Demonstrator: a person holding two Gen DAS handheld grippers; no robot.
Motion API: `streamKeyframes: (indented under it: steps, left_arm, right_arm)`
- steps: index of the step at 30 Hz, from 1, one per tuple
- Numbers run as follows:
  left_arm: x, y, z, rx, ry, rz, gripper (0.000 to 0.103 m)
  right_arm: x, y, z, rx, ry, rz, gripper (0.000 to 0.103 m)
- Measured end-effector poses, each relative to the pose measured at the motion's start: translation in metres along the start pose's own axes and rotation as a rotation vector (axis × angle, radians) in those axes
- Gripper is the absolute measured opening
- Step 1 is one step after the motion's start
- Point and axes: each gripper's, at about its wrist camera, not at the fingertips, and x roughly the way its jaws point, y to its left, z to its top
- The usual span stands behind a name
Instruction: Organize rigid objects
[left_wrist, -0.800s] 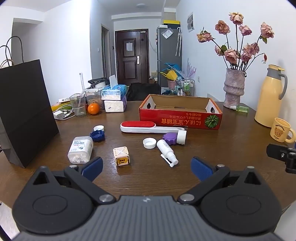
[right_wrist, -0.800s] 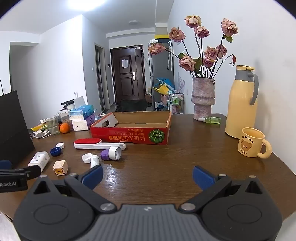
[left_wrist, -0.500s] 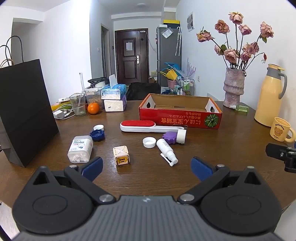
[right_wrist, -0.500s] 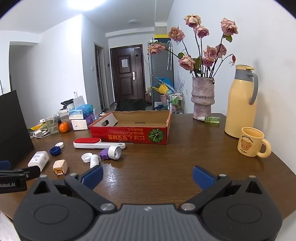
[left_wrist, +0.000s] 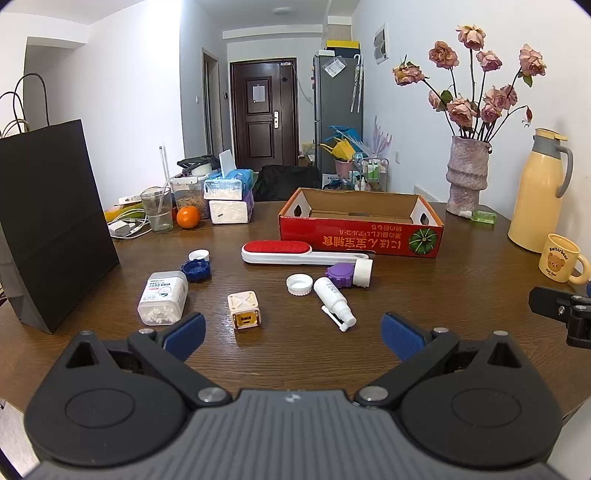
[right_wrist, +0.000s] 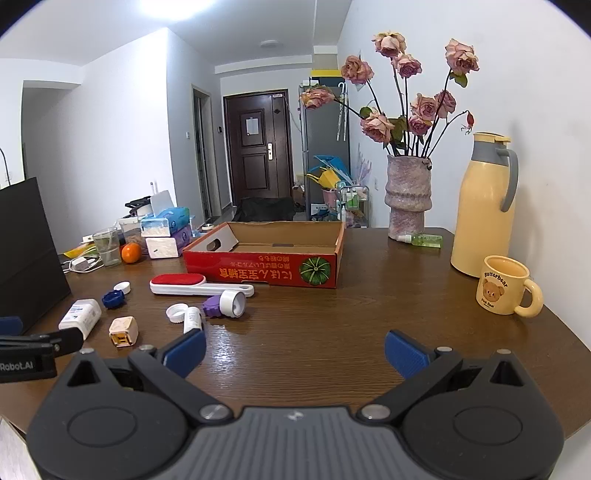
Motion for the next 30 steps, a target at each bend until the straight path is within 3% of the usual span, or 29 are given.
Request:
streamKeyframes:
  steps: [30]
  left_arm:
    - [-0.012,-0.002,0.001,0.008,-0.015,-0.003,0.103]
  right_arm:
    - [-0.01,0.001,0.0,-0.008,-0.015,0.005,0.103]
